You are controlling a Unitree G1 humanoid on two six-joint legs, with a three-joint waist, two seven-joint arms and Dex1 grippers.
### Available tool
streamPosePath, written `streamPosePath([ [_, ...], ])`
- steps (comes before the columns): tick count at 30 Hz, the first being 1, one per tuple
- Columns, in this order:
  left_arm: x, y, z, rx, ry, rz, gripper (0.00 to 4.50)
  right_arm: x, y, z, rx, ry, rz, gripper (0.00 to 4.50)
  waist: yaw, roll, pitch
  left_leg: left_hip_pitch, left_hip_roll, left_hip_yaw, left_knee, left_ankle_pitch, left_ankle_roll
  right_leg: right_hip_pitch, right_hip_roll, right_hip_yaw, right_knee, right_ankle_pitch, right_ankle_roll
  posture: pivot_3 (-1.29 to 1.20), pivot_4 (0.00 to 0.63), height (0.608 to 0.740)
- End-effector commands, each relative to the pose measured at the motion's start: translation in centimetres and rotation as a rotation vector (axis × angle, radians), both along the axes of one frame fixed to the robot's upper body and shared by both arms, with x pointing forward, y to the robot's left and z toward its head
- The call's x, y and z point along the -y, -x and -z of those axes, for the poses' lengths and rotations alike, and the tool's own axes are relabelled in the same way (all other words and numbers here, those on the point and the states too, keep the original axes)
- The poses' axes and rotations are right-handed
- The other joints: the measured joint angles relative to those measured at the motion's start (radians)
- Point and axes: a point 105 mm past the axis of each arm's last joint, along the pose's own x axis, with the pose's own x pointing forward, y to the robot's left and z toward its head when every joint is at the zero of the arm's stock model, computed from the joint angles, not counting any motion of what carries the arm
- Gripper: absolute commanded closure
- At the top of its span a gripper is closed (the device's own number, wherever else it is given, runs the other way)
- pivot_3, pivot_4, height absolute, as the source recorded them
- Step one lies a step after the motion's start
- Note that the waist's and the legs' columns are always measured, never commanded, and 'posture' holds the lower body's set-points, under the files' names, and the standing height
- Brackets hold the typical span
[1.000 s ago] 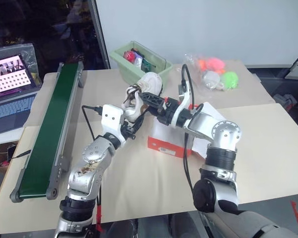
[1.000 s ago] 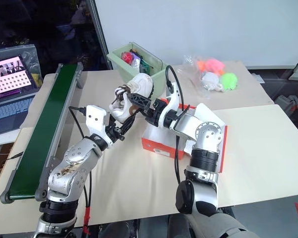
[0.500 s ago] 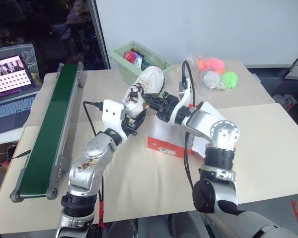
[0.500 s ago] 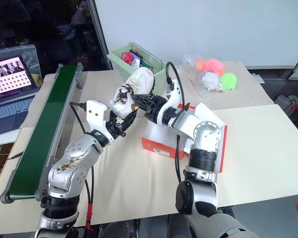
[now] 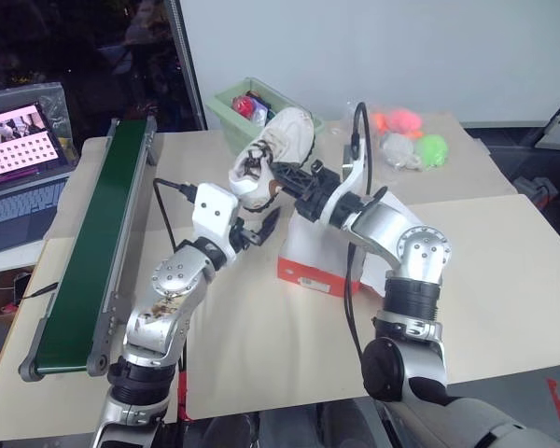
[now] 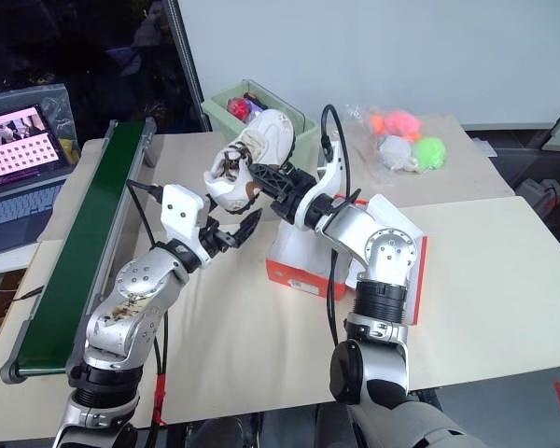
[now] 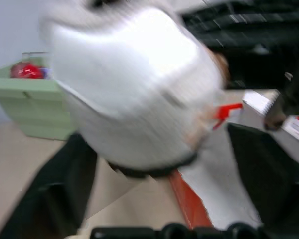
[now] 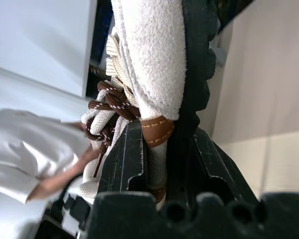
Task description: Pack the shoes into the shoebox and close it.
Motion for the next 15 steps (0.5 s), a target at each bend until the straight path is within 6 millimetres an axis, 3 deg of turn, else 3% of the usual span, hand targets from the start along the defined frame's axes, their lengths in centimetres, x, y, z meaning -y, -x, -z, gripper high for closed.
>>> streamPosePath([
  [1, 0.7, 0.7, -0.5, 0.029, -0.007, 0.062, 0.04, 0.0, 0.1, -3.0, 0.062, -0.164, 0.078, 3.87, -0.002, 0.0, 0.0, 0.0, 0.0, 0.0, 0.0, 0.0, 0.0, 0.0, 0.0, 0.001, 0.0, 0.0, 0.0, 0.0, 0.15, 0.74],
  [4, -0.4, 1.1, -0.8, 0.049, -0.002, 0.053, 0.04, 4.0, -2.4, -3.2, 0.05, -0.17, 0.332, 3.87, 0.002, 0.0, 0.0, 0.001, 0.0, 0.001, 0.0, 0.0, 0.0, -0.001, 0.001, 0.001, 0.0, 0.0, 0.0, 0.0, 0.15, 0.74],
  [7, -1.6, 1.9, -0.3, 0.032, -0.044, 0.08, 0.04, 7.1, -3.3, -3.7, 0.097, -0.038, 0.465, 3.87, 0.0, 0.0, 0.0, 0.0, 0.0, 0.002, 0.0, 0.0, 0.0, -0.001, 0.001, 0.001, 0.0, 0.0, 0.0, 0.0, 0.15, 0.74],
  [10, -2.2, 2.5, 0.9, 0.007, -0.125, 0.125, 0.04, 8.9, -2.9, -4.6, 0.124, 0.116, 0.466, 3.87, 0.001, 0.001, 0.0, 0.0, 0.0, 0.002, 0.0, 0.0, 0.0, -0.002, 0.001, 0.003, 0.001, 0.0, 0.0, 0.0, 0.15, 0.74],
  [15, -2.4, 2.5, 2.4, 0.004, -0.237, 0.197, 0.04, 9.9, -1.5, -6.1, 0.08, 0.47, 0.313, 3.87, -0.001, 0.003, 0.002, 0.001, 0.001, 0.003, 0.0, -0.001, 0.002, -0.003, 0.001, 0.007, -0.002, 0.0, 0.0, 0.0, 0.15, 0.74],
])
